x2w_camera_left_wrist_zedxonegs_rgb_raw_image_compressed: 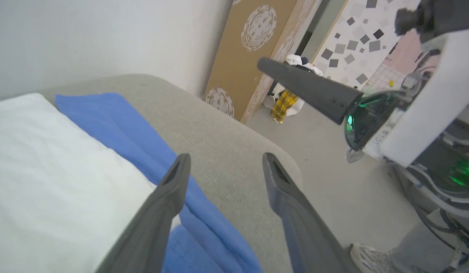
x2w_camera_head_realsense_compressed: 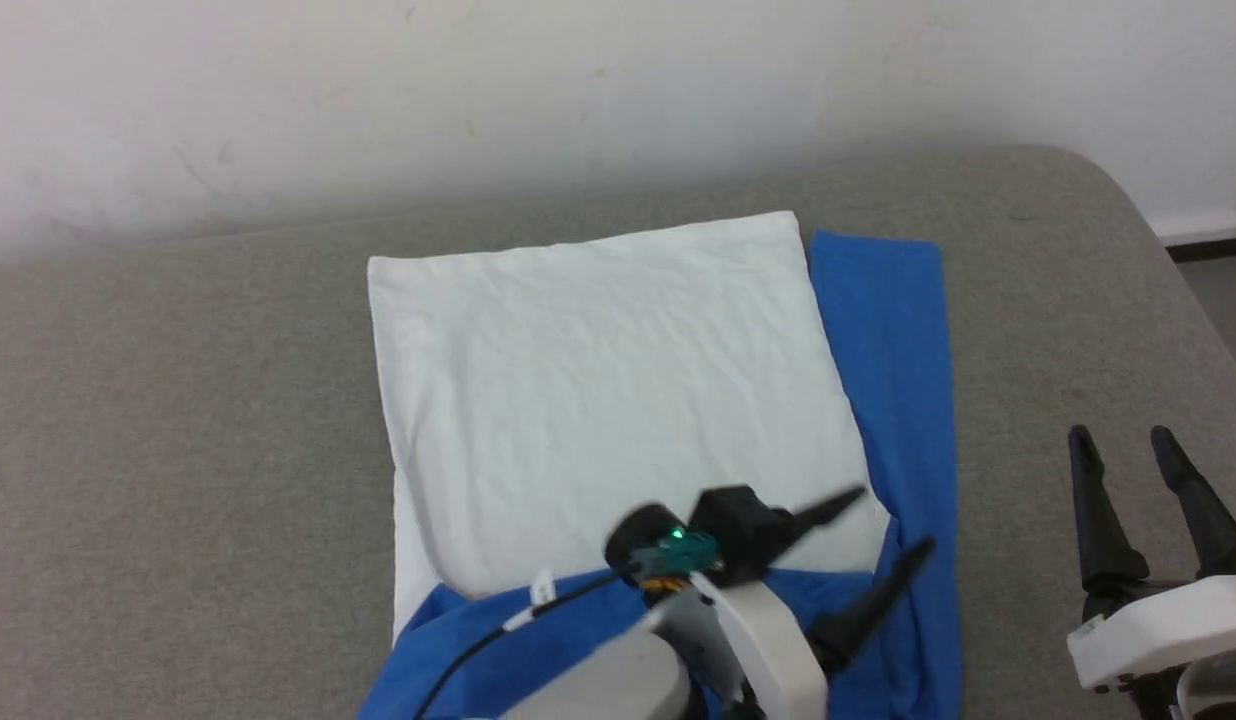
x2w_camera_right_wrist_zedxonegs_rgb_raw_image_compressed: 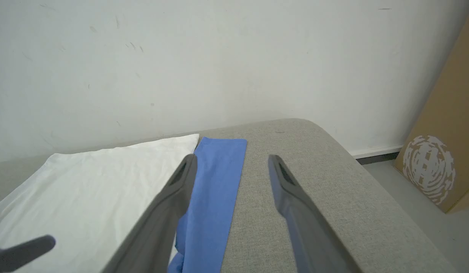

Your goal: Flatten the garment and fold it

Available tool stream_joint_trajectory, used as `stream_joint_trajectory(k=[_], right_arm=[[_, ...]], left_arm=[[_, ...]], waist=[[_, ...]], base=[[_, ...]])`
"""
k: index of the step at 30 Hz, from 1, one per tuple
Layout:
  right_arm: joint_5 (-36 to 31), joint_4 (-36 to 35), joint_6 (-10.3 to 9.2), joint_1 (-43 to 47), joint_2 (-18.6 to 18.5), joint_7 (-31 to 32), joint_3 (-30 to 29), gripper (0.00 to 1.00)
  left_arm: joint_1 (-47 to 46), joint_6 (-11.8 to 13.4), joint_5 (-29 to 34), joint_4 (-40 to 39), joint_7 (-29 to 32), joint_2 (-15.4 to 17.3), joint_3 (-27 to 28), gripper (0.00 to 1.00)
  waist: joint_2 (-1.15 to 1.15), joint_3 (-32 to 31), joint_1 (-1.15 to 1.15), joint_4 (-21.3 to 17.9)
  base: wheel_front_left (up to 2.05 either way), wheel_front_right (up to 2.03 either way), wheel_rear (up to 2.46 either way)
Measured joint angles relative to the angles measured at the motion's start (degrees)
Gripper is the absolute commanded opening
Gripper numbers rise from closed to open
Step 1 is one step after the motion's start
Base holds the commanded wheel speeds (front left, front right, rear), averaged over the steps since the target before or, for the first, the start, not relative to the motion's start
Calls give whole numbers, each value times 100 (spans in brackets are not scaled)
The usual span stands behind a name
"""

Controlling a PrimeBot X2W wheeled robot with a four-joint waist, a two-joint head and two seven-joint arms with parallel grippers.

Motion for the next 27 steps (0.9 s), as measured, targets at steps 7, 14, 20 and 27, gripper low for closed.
stream_joint_trajectory(k=[7, 14, 20, 27], right_arm=[[-248, -152, 0, 36, -2, 79, 66, 100], [-316, -191, 0, 70, -2, 134, 63, 100], [-294, -97, 0, 73, -7, 213, 12, 100], [14, 694, 0, -94, -188, 331, -337, 100]], left_arm=[[-55, 843, 345, -368, -955, 592, 993, 100], [367, 1563, 472, -565, -1146, 1146, 2084, 100], [995, 1762, 630, -866, -1152, 1552, 3176, 100], [1746, 1753, 910, -1089, -1152, 1715, 3939, 100]], waist=[[0, -190, -1, 230], [0, -248, -1, 476], [0, -231, -1, 662], [0, -133, -1, 809]], base=[[0, 0, 0], [0, 0, 0], [0, 0, 0], [0, 0, 0]])
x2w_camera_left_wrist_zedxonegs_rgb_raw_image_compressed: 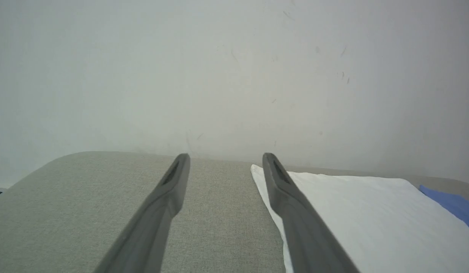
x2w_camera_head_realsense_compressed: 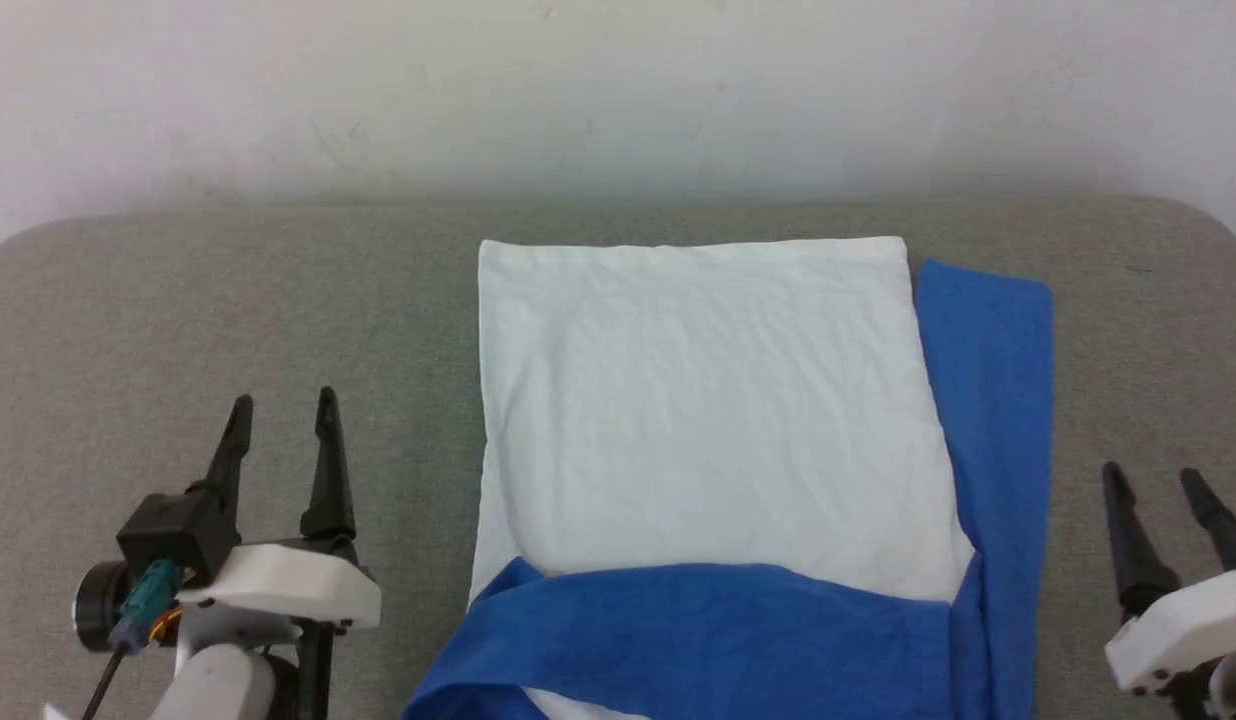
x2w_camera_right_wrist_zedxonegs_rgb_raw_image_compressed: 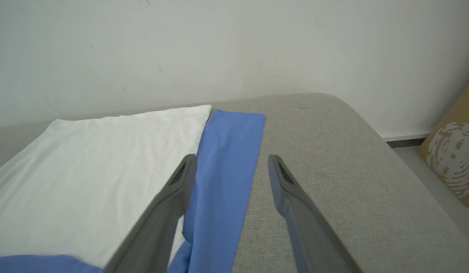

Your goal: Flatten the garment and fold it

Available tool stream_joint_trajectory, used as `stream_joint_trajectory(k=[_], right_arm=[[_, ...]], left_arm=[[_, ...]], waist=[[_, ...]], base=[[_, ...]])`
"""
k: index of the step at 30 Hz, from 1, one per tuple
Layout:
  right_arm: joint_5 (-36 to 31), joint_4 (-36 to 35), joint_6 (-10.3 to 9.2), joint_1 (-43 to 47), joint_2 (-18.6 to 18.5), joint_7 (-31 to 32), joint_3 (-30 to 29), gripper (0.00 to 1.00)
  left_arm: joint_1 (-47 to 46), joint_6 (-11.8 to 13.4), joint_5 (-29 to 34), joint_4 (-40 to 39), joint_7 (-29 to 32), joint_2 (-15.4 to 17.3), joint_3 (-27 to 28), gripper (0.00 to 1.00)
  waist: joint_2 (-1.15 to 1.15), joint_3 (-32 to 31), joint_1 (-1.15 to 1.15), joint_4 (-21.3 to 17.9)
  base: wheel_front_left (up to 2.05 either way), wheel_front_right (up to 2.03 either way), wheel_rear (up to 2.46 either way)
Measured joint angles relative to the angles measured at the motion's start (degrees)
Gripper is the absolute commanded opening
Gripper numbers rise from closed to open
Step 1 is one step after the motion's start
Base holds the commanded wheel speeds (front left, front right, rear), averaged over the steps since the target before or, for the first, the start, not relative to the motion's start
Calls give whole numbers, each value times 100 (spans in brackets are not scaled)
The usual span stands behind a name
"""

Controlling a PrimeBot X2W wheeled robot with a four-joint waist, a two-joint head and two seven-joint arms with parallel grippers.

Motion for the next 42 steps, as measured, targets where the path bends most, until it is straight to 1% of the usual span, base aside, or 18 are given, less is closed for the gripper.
stream_joint_trajectory(k=[4, 8, 13, 16, 21, 25, 28, 33, 36, 37, 39, 42], right_arm=[[338, 977, 0, -588, -346, 196, -271, 100], [733, 2208, -1, -1517, -871, 415, -438, 100], [1028, 3443, -1, -2748, -1446, 914, -410, 100], [1146, 3976, 0, -3450, -1767, 1279, -328, 100], [1277, 4532, -1, -4446, -2126, 1929, -100, 100], [1270, 4770, -1, -5012, -2334, 2427, 129, 100], [1218, 4867, -1, -5320, -2399, 2631, 247, 100], [1126, 5023, 0, -5725, -2515, 2904, 277, 100], [1123, 5207, 2, -5954, -2575, 3312, 175, 100], [1121, 5270, 4, -6030, -2590, 3466, 118, 47], [1072, 5373, 5, -6127, -2621, 3644, 5, 0], [992, 5400, 5, -6103, -2585, 3610, -40, 0]], left_arm=[[145, -93, 110, -174, 0, -21, 198, 100], [155, -235, 299, -333, 0, -65, 296, 100], [58, -358, 467, -577, -1, -256, 352, 100], [-102, -446, 580, -699, -1, -408, 404, 100], [-335, -527, 710, -834, -1, -650, 497, 100], [-500, -649, 813, -948, -1, -797, 565, 100], [-561, -710, 910, -981, 0, -884, 619, 100], [-670, -844, 1018, -979, -1, -1068, 703, 100], [-676, -906, 1083, -951, 0, -1146, 756, 100], [-681, -924, 1094, -936, -1, -1171, 772, 100], [-688, -964, 1127, -905, 0, -1214, 814, 100], [-688, -1018, 1169, -853, -1, -1276, 887, 100]], waist=[[0, 147, 0, 96], [0, 366, 1, 219], [0, 729, 1, 398], [0, 1007, 1, 501], [0, 1511, 2, 662], [0, 1916, 3, 781], [0, 2193, 2, 862], [0, 2563, 1, 988], [0, 2696, 0, 1057], [0, 2715, 0, 1080], [0, 2714, 0, 1111], [0, 2648, 0, 1113]], base=[[0, 0, 0], [0, 0, 0], [0, 0, 0], [0, 0, 0], [0, 0, 0], [0, 0, 0], [0, 0, 0], [0, 0, 0], [0, 0, 0], [0, 0, 0], [0, 0, 0], [0, 0, 0]])
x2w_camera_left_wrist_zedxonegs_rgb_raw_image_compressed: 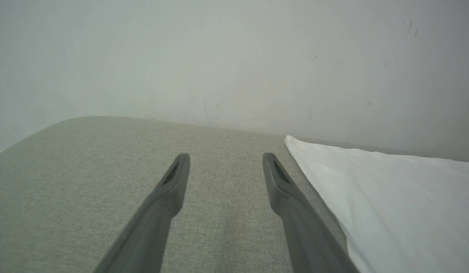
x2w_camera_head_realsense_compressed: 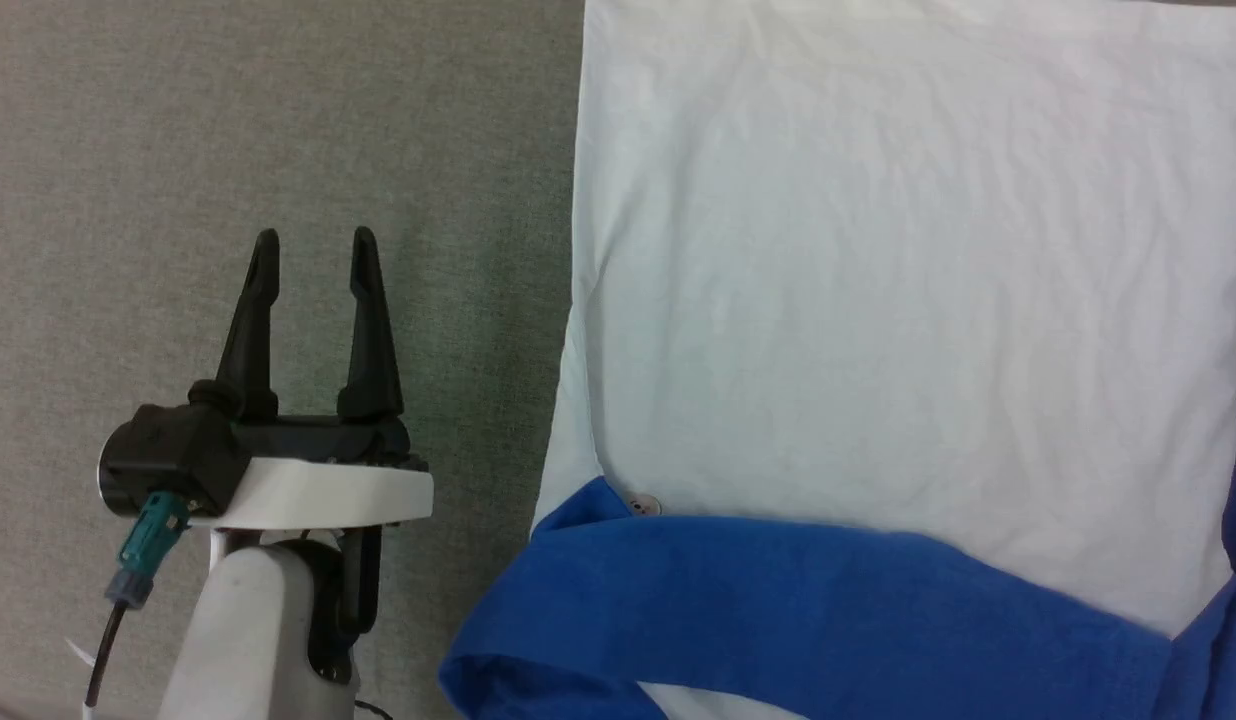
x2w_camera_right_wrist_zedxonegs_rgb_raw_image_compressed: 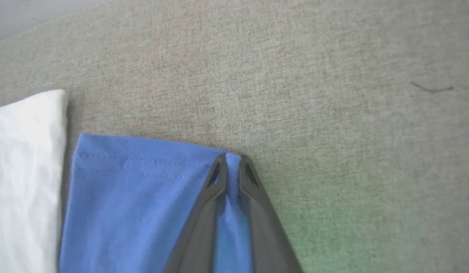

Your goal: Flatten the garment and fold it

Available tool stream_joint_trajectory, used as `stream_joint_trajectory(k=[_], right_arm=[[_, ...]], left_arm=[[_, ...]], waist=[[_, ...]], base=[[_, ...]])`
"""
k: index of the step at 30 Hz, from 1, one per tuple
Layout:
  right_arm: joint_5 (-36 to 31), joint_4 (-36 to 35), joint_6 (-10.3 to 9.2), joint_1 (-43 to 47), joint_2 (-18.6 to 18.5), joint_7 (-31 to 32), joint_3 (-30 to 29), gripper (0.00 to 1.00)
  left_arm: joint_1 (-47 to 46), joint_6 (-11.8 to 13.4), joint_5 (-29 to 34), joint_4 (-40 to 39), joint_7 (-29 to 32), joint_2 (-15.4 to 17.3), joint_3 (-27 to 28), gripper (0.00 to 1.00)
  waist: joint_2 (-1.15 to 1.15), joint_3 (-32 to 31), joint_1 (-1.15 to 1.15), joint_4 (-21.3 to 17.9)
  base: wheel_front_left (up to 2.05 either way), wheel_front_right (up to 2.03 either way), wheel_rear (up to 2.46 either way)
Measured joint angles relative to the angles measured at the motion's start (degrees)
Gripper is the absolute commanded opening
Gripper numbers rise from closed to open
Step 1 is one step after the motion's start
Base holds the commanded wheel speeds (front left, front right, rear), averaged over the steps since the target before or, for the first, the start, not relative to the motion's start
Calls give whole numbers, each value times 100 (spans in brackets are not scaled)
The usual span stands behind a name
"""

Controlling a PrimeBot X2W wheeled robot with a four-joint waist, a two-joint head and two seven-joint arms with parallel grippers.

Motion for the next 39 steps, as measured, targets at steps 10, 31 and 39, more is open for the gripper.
stream_joint_trajectory(k=[10, 31, 39], right_arm=[[-584, -632, -5, 723, -110, -1529, 527, 0], [267, -4007, -7, 2434, 2054, -1625, 2858, 0], [720, -3301, -7, 3323, 2750, -2089, 3893, 0]], left_arm=[[163, -169, 118, 298, 1, -120, 137, 100], [1154, -185, 97, 508, 172, -21, 296, 100], [1176, -183, 89, 454, 269, -19, 177, 100]], waist=[[0, -591, 1, -156], [0, -2545, -1, -644], [0, -2751, 0, -432]], base=[[0, 0, 0], [0, 0, 0], [0, 0, 0]])
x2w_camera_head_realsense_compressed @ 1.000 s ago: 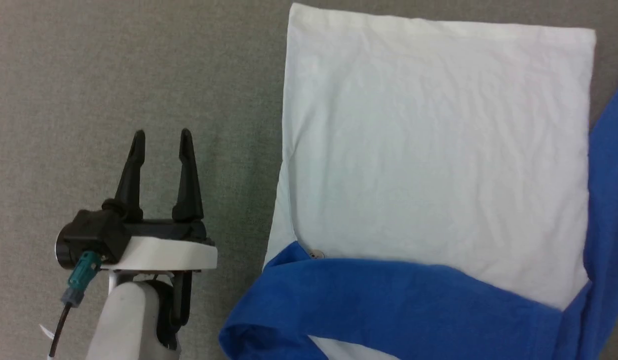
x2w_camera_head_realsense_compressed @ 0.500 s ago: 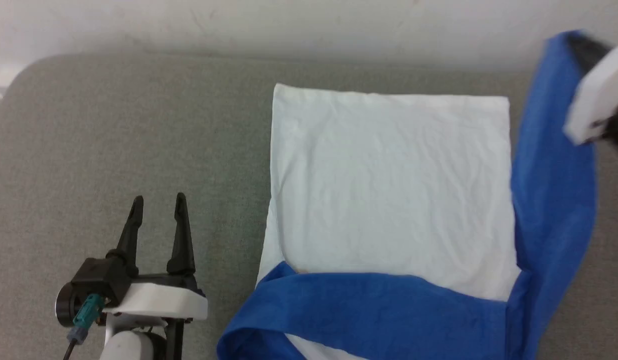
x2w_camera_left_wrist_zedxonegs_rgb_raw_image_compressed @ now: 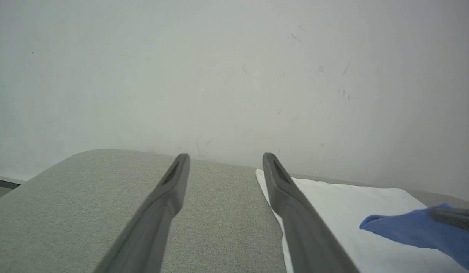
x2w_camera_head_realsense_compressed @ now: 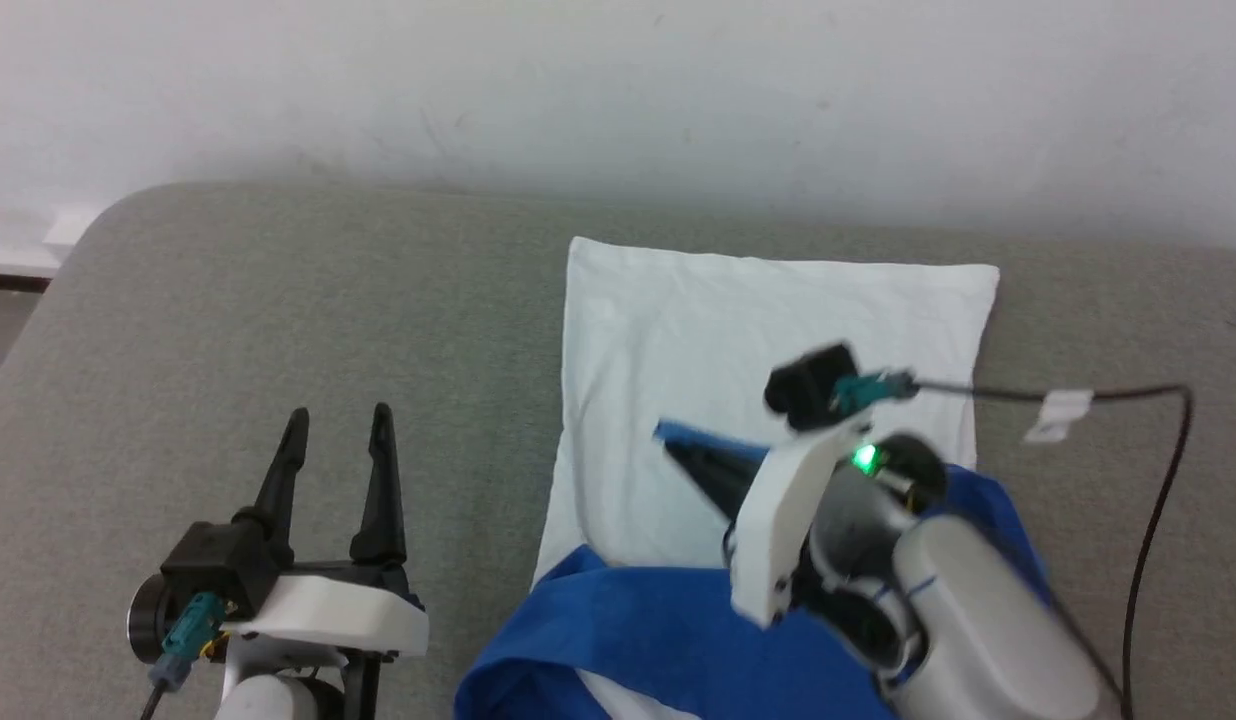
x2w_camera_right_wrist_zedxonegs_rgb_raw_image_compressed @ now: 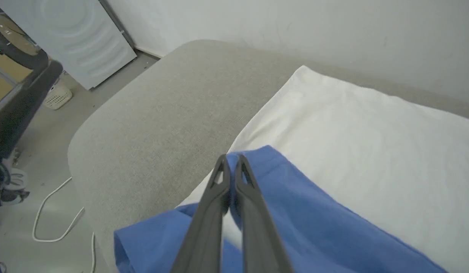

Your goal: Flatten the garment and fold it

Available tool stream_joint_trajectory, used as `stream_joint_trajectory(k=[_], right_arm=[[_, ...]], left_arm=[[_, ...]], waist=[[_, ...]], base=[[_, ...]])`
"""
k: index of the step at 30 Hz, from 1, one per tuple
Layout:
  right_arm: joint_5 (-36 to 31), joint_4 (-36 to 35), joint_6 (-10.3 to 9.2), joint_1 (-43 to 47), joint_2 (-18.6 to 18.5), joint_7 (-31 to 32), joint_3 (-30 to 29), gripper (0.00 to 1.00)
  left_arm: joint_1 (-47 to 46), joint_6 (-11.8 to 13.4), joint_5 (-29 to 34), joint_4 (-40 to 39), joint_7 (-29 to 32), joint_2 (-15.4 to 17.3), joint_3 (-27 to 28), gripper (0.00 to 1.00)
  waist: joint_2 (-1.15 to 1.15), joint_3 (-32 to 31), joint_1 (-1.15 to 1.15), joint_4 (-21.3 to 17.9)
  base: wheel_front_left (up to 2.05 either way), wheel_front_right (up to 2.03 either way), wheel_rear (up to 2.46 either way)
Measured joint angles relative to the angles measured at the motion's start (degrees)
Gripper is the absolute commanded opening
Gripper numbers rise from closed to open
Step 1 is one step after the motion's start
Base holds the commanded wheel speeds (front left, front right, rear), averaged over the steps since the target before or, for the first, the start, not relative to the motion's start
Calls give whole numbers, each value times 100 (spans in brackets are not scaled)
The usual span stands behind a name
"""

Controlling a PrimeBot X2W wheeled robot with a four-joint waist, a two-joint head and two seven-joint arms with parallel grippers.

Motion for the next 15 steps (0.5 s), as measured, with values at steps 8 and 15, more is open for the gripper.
stream_joint_trajectory(k=[8, 15], right_arm=[[761, 580, 0, 434, 31, -744, 1257, 0], [913, 1037, 0, 393, 24, -1627, 1785, 100]], left_arm=[[91, 15, -40, 19, -1, -34, -86, 100], [84, 15, -44, 98, -11, -46, -137, 100]], waist=[[0, 118, 1, 164], [0, 164, 1, 119]], base=[[0, 0, 0], [0, 0, 0]])
